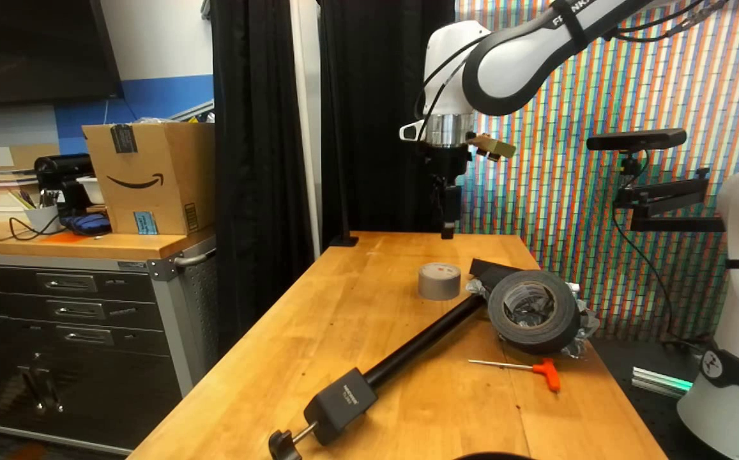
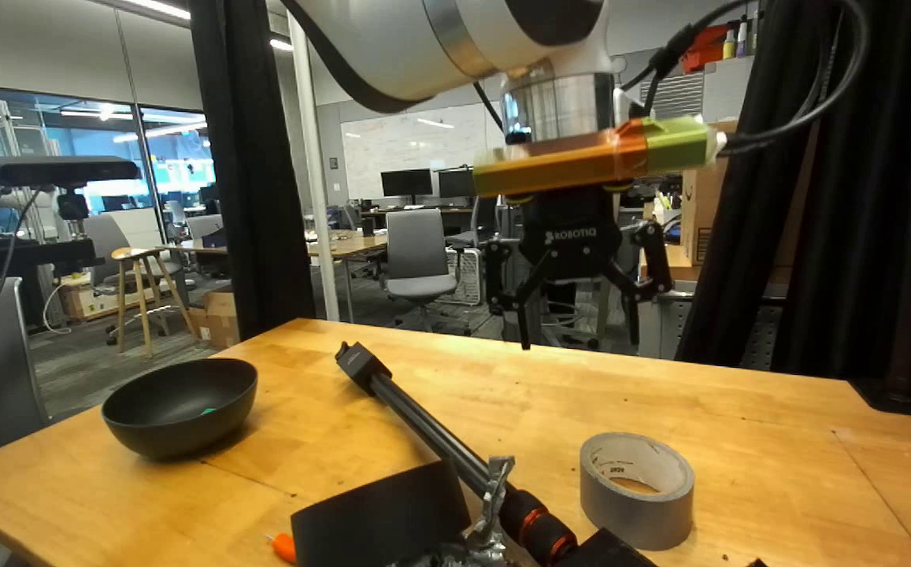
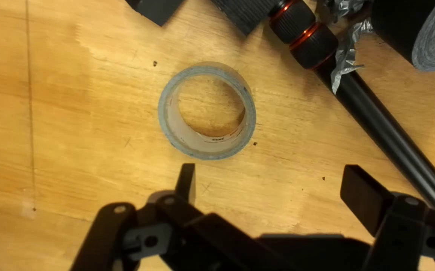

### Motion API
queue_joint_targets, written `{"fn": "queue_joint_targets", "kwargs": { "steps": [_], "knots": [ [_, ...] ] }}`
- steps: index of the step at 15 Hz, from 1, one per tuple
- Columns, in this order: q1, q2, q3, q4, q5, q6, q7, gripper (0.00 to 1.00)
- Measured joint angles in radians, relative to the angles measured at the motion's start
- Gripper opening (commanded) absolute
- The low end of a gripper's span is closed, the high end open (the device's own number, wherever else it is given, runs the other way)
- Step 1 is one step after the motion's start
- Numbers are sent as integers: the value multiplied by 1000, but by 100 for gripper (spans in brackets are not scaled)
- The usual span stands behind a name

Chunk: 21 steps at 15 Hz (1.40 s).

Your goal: Move the grey seal tape

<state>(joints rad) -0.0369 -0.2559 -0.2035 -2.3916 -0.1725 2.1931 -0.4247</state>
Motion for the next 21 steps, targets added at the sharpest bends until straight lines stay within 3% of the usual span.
{"fn": "queue_joint_targets", "kwargs": {
  "steps": [7, 13, 14, 21],
  "knots": [
    [-10, 168, 7, -9, 58, 87, -12, 100],
    [-62, 235, 5, -29, 141, 171, -86, 100],
    [-71, 241, 5, -33, 153, 184, -98, 80],
    [-94, 278, 8, -44, 177, 244, -129, 27]
  ]
}}
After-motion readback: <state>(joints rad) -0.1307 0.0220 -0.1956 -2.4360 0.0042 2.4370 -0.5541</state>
